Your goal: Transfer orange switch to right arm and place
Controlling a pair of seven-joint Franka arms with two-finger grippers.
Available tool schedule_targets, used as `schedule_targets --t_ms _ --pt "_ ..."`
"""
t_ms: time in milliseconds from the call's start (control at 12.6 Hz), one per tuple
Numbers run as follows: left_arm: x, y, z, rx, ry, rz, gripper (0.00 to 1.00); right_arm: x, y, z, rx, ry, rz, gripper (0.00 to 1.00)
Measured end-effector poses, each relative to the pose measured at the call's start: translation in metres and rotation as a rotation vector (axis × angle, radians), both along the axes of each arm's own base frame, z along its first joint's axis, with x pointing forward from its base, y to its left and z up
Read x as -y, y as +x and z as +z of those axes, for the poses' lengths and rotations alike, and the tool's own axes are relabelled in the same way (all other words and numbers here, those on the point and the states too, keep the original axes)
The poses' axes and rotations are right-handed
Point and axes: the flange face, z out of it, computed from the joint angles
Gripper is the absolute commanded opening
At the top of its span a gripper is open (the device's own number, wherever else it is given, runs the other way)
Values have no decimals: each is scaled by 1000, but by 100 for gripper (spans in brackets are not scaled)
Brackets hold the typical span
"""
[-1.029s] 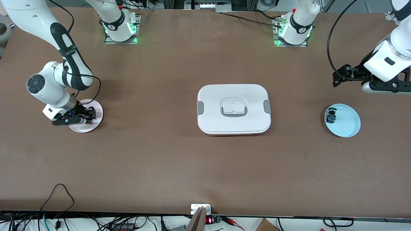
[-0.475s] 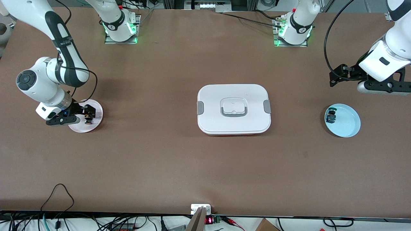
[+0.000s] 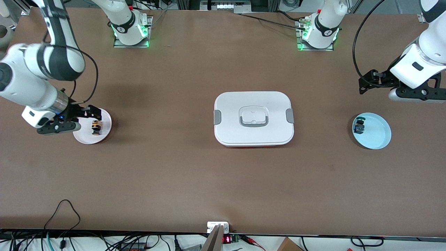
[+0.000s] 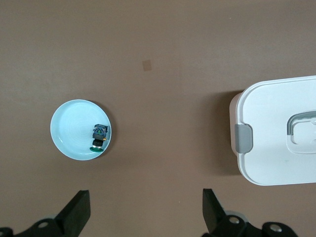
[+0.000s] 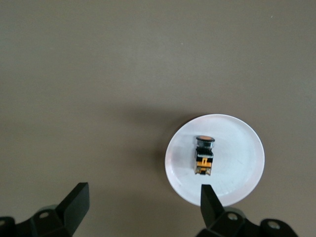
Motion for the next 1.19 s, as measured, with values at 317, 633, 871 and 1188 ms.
schedule_targets --t_ms 317,633,871,1188 --pt "0 0 0 -1 0 0 100 -30 -15 118 -15 6 30 100" --pt "0 0 0 -1 0 0 100 -35 -21 171 -13 21 10 100" --pt "0 0 0 -2 1 0 100 -50 -35 184 -52 42 -65 100" --pt "0 0 0 -2 1 0 100 -52 -36 186 -48 42 -1 100"
